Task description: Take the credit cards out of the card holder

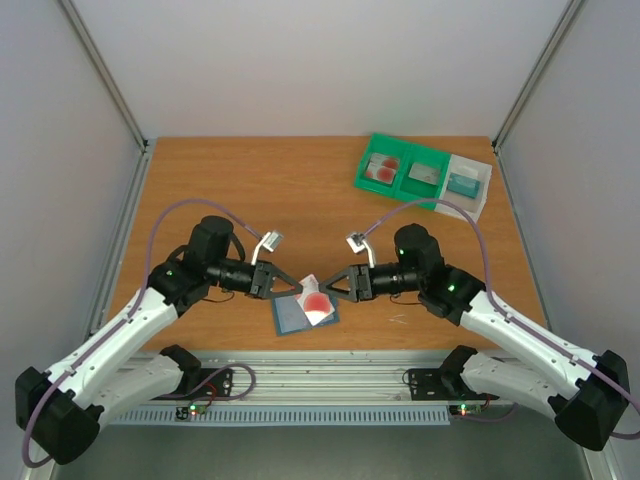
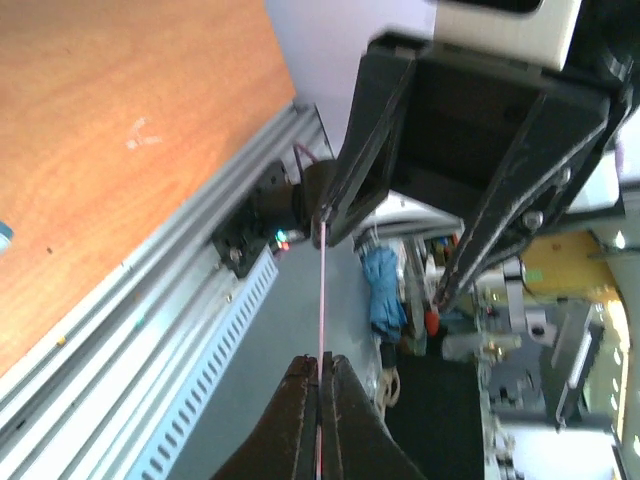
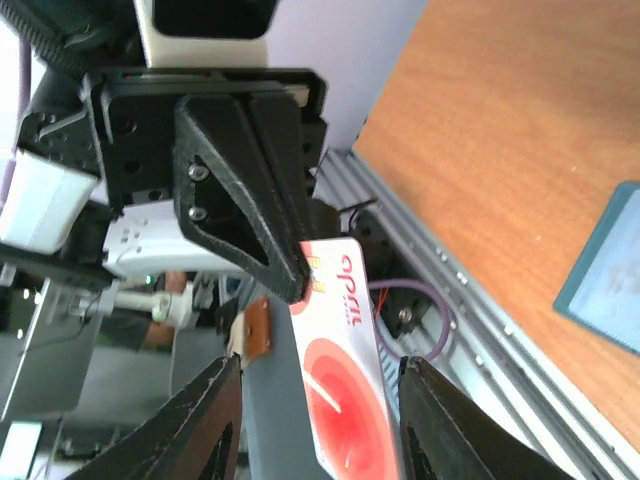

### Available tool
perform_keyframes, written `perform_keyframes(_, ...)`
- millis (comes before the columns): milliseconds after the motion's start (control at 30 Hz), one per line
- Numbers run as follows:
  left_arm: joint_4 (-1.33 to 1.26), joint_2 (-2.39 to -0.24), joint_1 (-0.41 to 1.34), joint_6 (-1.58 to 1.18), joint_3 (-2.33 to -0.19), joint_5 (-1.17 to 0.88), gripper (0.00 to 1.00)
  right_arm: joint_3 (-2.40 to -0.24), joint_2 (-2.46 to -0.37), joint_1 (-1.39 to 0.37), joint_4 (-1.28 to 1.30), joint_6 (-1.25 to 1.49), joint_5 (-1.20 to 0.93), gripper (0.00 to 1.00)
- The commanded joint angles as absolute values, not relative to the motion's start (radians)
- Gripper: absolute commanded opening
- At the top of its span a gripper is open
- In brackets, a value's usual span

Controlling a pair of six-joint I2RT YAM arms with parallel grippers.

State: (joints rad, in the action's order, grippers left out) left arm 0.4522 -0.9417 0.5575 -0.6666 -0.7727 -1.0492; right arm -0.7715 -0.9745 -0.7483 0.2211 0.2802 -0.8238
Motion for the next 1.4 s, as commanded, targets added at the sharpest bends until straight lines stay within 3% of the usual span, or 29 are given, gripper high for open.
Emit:
perform_keyframes(0,0.241,-0.902,0.56,-0.827,-0.741,-0.906,0.0,-0.667,-0.927,-0.756,-0.011,0.532,-0.66,0.48)
perform_keyframes(233,0.217,-0.901,0.56,-0.898,-0.774,-0.692,0.0,-0.581,-0.905,-0.757,-0.182,0.693,-0.507,0.55)
perform_keyframes(367,0.157,-0.894,0.56,-0.959,-0.752,-0.601,0.0,-0.582,-0.906,-0.758,-0.211,0.713,-0.469,0.64)
perform_keyframes(533,-0.001,-0.867,0.561,-1.081,-0.675,-0.535,0.0,-0.581,-0.928,-0.767,-0.256,0.743,-0.449,0.63)
perform_keyframes(633,-0.101,-0.859,0.56,-1.154,-0.632,-0.514,0.0,-0.578,-0.949,-0.772,-0.289,0.757,-0.444,0.57)
perform_keyframes(800,-0.143,-0.861,0.56,-1.184,-0.611,-0.504,0.0,-0.575,-0.98,-0.775,-0.352,0.776,-0.446,0.31)
perform_keyframes(967,-0.157,-0.859,0.56,-1.194,-0.601,-0.505,0.0,-0.565,-0.986,-0.777,-0.374,0.78,-0.432,0.14)
perform_keyframes(1167,-0.18,-0.854,0.56,-1.204,-0.587,-0.512,0.0,-0.555,-0.995,-0.777,-0.399,0.784,-0.43,0.02)
perform_keyframes(1267,-0.185,-0.852,0.56,-1.207,-0.584,-0.517,0.01,-0.551,-0.996,-0.778,-0.411,0.784,-0.432,0.01)
perform_keyframes(1367,-0.178,-0.839,0.56,-1.199,-0.579,-0.512,0.11,-0.551,-0.997,-0.778,-0.413,0.777,-0.432,0.01)
